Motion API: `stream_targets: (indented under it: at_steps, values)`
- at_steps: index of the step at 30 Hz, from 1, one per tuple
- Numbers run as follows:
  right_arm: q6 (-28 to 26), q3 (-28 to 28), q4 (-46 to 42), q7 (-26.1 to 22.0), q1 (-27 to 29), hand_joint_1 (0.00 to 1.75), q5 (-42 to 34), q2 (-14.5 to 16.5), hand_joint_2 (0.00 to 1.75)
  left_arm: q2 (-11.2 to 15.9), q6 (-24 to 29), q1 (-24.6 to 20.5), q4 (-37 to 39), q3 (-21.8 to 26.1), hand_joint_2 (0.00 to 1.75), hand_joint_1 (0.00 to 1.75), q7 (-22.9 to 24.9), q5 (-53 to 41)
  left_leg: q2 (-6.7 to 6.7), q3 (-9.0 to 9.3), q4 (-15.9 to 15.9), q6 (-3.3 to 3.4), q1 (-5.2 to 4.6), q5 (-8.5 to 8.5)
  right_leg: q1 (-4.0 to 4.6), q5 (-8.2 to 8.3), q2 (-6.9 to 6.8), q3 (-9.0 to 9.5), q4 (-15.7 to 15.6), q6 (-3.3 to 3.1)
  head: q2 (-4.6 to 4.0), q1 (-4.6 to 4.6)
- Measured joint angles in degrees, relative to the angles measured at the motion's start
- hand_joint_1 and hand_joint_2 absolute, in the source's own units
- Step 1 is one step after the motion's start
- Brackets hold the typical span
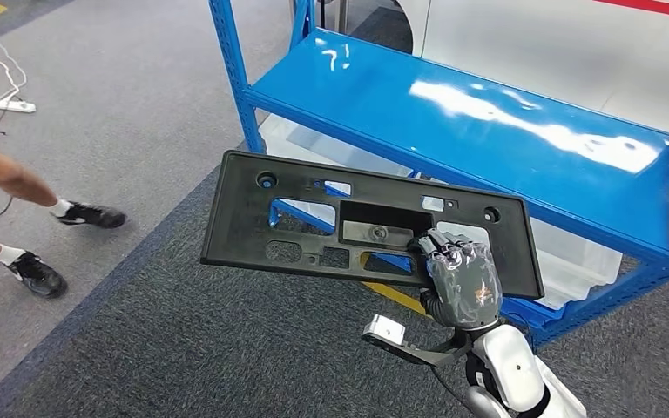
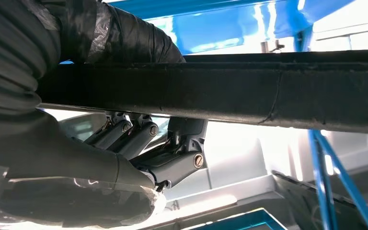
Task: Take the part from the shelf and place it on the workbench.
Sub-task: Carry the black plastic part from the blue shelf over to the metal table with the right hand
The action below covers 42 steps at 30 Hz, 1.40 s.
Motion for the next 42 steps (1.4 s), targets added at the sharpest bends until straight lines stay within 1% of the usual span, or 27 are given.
stream_targets:
  at_steps: [2, 4, 5, 7, 9, 11, 12, 13, 14, 16, 17, 19, 20, 22, 24, 25, 27, 32, 34, 35, 36, 37, 38, 39, 40, 41, 42]
  values:
    - [-0.4, 0.1, -0.1, 0.0, 0.3, 1.75, 0.4, 0.3, 1.75, 0.0, 0.7, -0.1, 0.0, 0.0, 1.75, 0.00, 0.5, 0.1, -1.12, -1.12, 0.9, -0.65, 0.05, 0.01, -0.01, -0.12, 1.42, 1.17, -2.7, -0.37, 0.00, -0.01]
    - [-0.7, 0.2, -0.2, 0.1, 0.5, 1.75, 0.6, 0.7, 1.75, 0.0, 1.1, 0.1, 0.0, 0.0, 1.75, 0.00, 1.0, 0.2, -2.14, -1.93, 1.1, -1.33, 0.14, 0.32, 0.07, -0.21, 0.65, 1.03, -3.1, -0.80, 0.00, -0.01]
    - [-0.7, 0.3, -0.2, 0.1, 0.5, 1.75, 0.6, 0.9, 1.75, -0.1, 1.3, 0.2, 0.0, 0.0, 1.75, 0.00, 1.1, 0.2, -1.78, -2.20, 1.4, -1.66, 0.14, 0.09, 0.01, -0.02, 0.06, 1.07, -3.3, -1.12, 0.00, -0.02]
    - [-0.7, 0.3, -0.3, 0.2, 0.5, 1.75, 0.5, 1.3, 1.75, -0.1, 1.9, 0.3, 0.0, -0.1, 1.75, 0.00, 1.2, 0.2, 0.56, -3.67, 4.6, -2.30, 0.14, -2.05, -0.18, 0.39, -1.30, 1.18, -3.9, -1.89, 0.00, -0.08]
    - [-0.6, 0.4, -0.5, 0.2, 0.7, 1.75, 0.4, 1.7, 1.75, -0.1, 3.2, 0.0, 0.0, -0.1, 1.75, 0.00, 1.1, 0.7, 2.98, -6.80, 11.6, -2.88, 0.35, -5.72, -0.01, 0.55, -2.84, 1.08, -4.0, -2.25, 0.00, -0.14]
    - [-0.6, 0.5, -0.6, 0.2, 1.0, 1.75, 0.3, 1.9, 1.75, -0.1, 4.6, -0.1, 0.0, -0.1, 1.75, 0.00, 0.7, 1.7, 3.63, -8.92, 16.7, -3.25, 0.61, -7.38, 0.10, 0.55, -4.43, 0.91, -3.9, -2.26, 0.00, -0.14]
    - [-0.6, 0.6, -0.6, 0.2, 1.1, 1.75, 0.2, 2.2, 1.75, -0.1, 5.0, -0.1, 0.0, -0.1, 1.75, 0.00, 0.5, 2.1, 3.81, -8.48, 16.3, -3.33, 0.69, -6.61, 0.11, 0.54, -5.17, 0.89, -3.8, -2.24, 0.00, -0.14]
    - [-0.6, 0.6, -0.6, 0.2, 1.1, 1.75, 0.2, 2.5, 1.75, -0.1, 5.3, 0.0, 0.0, -0.1, 1.75, 0.00, 0.4, 2.5, 4.17, -6.87, 13.5, -3.32, 0.73, -4.92, 0.10, 0.53, -5.86, 0.91, -3.8, -2.22, 0.00, -0.14]
    - [-0.6, 0.6, -0.6, 0.3, 1.1, 1.75, 0.2, 2.9, 1.75, -0.1, 5.5, 0.0, 0.0, -0.1, 1.75, 0.00, 0.4, 2.7, 5.09, -4.58, 9.4, -3.24, 0.73, -3.01, 0.11, 0.50, -6.50, 0.98, -3.7, -2.16, 0.00, -0.14]
    - [-0.6, 0.7, -0.6, 0.3, 0.9, 1.75, 0.2, 3.6, 1.75, -0.1, 5.7, -0.2, 0.0, -0.1, 1.75, 0.00, 0.6, 3.1, 7.14, -1.00, 2.4, -2.80, 0.24, -0.85, 0.37, 0.51, -7.66, 1.05, -3.7, -1.77, 0.00, -0.13]
    - [-0.6, 0.7, -0.5, 0.4, 0.8, 1.75, 0.2, 3.9, 1.75, -0.1, 5.8, -0.3, 0.0, -0.1, 1.75, 0.00, 0.9, 3.2, 7.63, -0.41, 0.9, -2.46, 0.00, -0.63, 0.52, 0.57, -8.23, 1.07, -3.8, -1.50, 0.00, -0.13]
    - [-0.6, 0.8, -0.5, 0.5, 0.6, 1.75, 0.2, 4.4, 1.75, -0.1, 5.9, -0.3, 0.0, -0.1, 1.75, 0.00, 1.2, 3.2, 6.67, -0.70, 0.5, -1.62, -0.19, -0.36, 0.68, 0.80, -9.41, 1.22, -4.0, -0.89, 0.00, -0.11]
    - [-0.6, 0.9, -0.5, 0.5, 0.5, 1.75, 0.3, 4.6, 1.75, -0.1, 5.9, -0.2, 0.0, -0.1, 1.75, 0.00, 1.3, 3.2, 6.05, -0.74, 0.2, -1.19, -0.09, -0.03, 0.63, 0.64, -9.28, 1.29, -4.0, -0.58, 0.00, -0.11]
    - [-0.6, 1.0, -0.5, 0.6, 0.3, 1.75, 0.3, 4.8, 1.75, -0.3, 5.9, -0.1, 0.0, -0.1, 1.75, 0.00, 1.3, 3.3, 4.95, -0.76, -0.4, -0.21, 0.14, 0.70, 0.47, -1.45, -6.59, 0.41, -1.6, -0.22, 0.00, -0.09]
    - [-0.6, 1.1, -0.4, 0.6, 0.3, 1.75, 0.3, 4.9, 1.75, -0.4, 6.0, -0.2, 0.0, -0.1, 1.75, 0.00, 1.3, 3.4, 3.80, -1.09, -0.6, 0.45, 0.10, 1.16, 0.36, -5.54, -3.27, -2.47, 5.1, -0.23, 0.00, -0.07]
    - [-0.6, 1.2, -0.3, 0.6, 0.4, 1.75, 0.3, 4.9, 1.75, -0.4, 6.0, -0.3, 0.0, -0.1, 1.75, 0.00, 1.3, 3.4, 3.17, -1.31, -0.5, 0.61, -0.01, 1.27, 0.38, -7.17, -2.62, -4.06, 8.7, -0.27, 0.00, -0.06]
    - [-0.6, 1.3, -0.2, 0.6, 0.4, 1.75, 0.3, 4.9, 1.75, -0.5, 6.0, -0.3, 0.0, -0.1, 1.75, 0.00, 1.3, 3.5, 2.36, -1.57, -0.4, 0.75, -0.18, 1.39, 0.40, -8.59, -2.31, -5.88, 12.8, -0.29, 0.00, -0.07]
    - [-0.6, 1.3, -0.2, 0.6, 0.5, 1.75, 0.3, 4.9, 1.75, -0.5, 6.0, -0.3, 0.0, -0.1, 1.75, 0.00, 1.3, 3.5, 2.08, -1.63, -0.4, 0.76, -0.22, 1.41, 0.41, -8.55, -2.30, -6.12, 13.3, -0.31, 0.00, -0.08]
    - [-0.6, 1.4, -0.1, 0.6, 0.4, 1.75, 0.2, 4.9, 1.75, -0.5, 5.9, -0.3, 0.0, -0.1, 1.75, 0.00, 1.3, 3.6, 1.06, -1.71, -0.1, 0.73, -0.29, 1.42, 0.49, -6.64, -2.22, -4.99, 11.3, -0.51, 0.00, -0.08]
    - [-0.6, 1.4, 0.0, 0.6, 0.4, 1.75, 0.1, 4.9, 1.75, -0.5, 5.6, -0.2, 0.0, -0.1, 1.75, 0.00, 1.0, 3.6, 0.17, -1.76, 0.2, 0.67, -0.34, 1.38, 0.54, -4.41, -1.54, -3.15, 7.7, -0.79, 0.00, -0.07]
    - [-0.5, 1.6, 0.1, 0.6, 0.1, 1.75, 0.0, 5.2, 1.75, -0.6, 5.2, -0.2, 0.0, -0.4, 1.75, 0.00, 0.7, 3.7, -1.49, -2.23, 0.5, 0.17, -0.25, 1.55, 0.63, -2.34, -0.57, -1.15, 3.4, -1.15, 0.00, -0.07]
    - [-0.5, 1.8, 0.2, 0.6, -0.2, 1.75, -0.2, 5.7, 1.75, -0.6, 4.9, -0.2, 0.0, -0.7, 1.75, 0.00, 0.6, 3.8, -2.43, -2.73, 0.8, -0.38, -0.19, 1.61, 0.51, -0.94, 0.03, 0.45, -0.2, -1.56, 0.00, -0.06]
    - [-0.5, 2.0, 0.3, 0.6, -0.6, 1.75, -0.3, 6.1, 1.75, -0.7, 4.7, -0.2, 0.0, -1.1, 1.75, 0.00, 0.6, 3.8, -2.34, -3.40, 1.6, -1.05, -0.19, 1.33, 0.41, 0.25, 0.46, 1.92, -3.5, -2.01, 0.00, -0.15]
    - [-0.5, 2.3, 0.3, 0.6, -0.9, 1.75, -0.3, 6.5, 1.75, -0.7, 4.8, -0.2, 0.0, -1.4, 1.75, 0.00, 0.8, 3.9, -1.36, -4.48, 3.0, -1.79, -0.14, 0.58, 0.31, 0.29, 0.03, 2.24, -4.5, -2.34, 0.00, -0.26]
    - [-0.5, 2.4, 0.3, 0.6, -0.9, 1.75, -0.3, 6.6, 1.75, -0.7, 5.0, -0.3, 0.0, -1.6, 1.75, 0.00, 1.1, 3.9, 0.65, -5.66, 5.5, -2.18, -0.13, -0.92, 0.19, 0.45, -0.90, 2.40, -4.8, -2.57, 0.00, -0.37]
    - [-0.5, 2.5, 0.3, 0.6, -0.9, 1.75, -0.3, 6.7, 1.75, -0.8, 5.1, -0.4, 0.0, -1.7, 1.75, 0.00, 1.2, 3.9, 2.40, -7.37, 9.1, -2.62, -0.02, -2.77, 0.26, 0.47, -1.78, 2.44, -4.9, -2.69, 0.00, -0.48]
    - [-0.5, 2.6, 0.4, 0.6, -0.9, 1.75, -0.3, 6.7, 1.75, -0.8, 5.2, -0.4, 0.0, -1.8, 1.75, 0.00, 1.2, 3.9, 3.21, -9.21, 12.9, -2.99, 0.22, -4.40, 0.31, 0.46, -2.74, 2.40, -4.9, -2.73, 0.00, -0.49]
